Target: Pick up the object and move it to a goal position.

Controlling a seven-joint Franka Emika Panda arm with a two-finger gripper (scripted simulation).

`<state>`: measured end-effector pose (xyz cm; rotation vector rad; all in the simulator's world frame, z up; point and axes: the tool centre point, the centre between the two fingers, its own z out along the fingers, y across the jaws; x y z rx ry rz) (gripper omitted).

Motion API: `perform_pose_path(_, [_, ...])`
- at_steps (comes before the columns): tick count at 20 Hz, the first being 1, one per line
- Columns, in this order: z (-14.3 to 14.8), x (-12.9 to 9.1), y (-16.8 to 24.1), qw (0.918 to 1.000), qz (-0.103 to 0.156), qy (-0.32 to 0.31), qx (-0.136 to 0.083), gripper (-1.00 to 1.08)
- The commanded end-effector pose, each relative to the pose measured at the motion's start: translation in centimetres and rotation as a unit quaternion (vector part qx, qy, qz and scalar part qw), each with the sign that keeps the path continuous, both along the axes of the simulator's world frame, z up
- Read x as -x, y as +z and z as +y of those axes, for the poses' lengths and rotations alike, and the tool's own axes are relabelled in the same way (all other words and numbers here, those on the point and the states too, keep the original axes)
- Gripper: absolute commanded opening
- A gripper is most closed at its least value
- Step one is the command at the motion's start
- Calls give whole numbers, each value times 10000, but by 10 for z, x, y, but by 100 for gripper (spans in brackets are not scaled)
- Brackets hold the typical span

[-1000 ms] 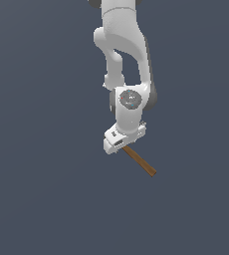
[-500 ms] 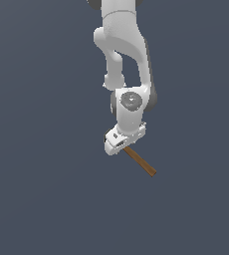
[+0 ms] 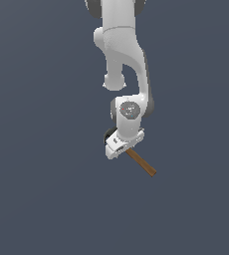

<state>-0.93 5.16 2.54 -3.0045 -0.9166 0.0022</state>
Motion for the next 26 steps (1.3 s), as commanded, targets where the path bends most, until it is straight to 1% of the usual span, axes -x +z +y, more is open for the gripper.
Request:
perform_pose_path(1, [0, -1, -7, 10000, -7, 5, 0, 100])
perform_pose_path(4, [0, -1, -9, 10000, -7, 5, 0, 100])
perform_pose_path(5, [0, -1, -9, 10000, -7, 5, 0, -100])
perform_pose_path(14, [0, -1, -9, 10000, -7, 5, 0, -100])
perform_pose_path(15, [6, 0, -8, 10000, -5, 49, -15, -100])
perform_pose_path(18, [4, 0, -6, 10000, -5, 49, -15, -100])
perform_pose_path(22, [-8, 4, 2, 10000, -5, 47, -14, -100])
perform_pose_path(26, [-29, 10, 17, 10000, -5, 40, -11, -100])
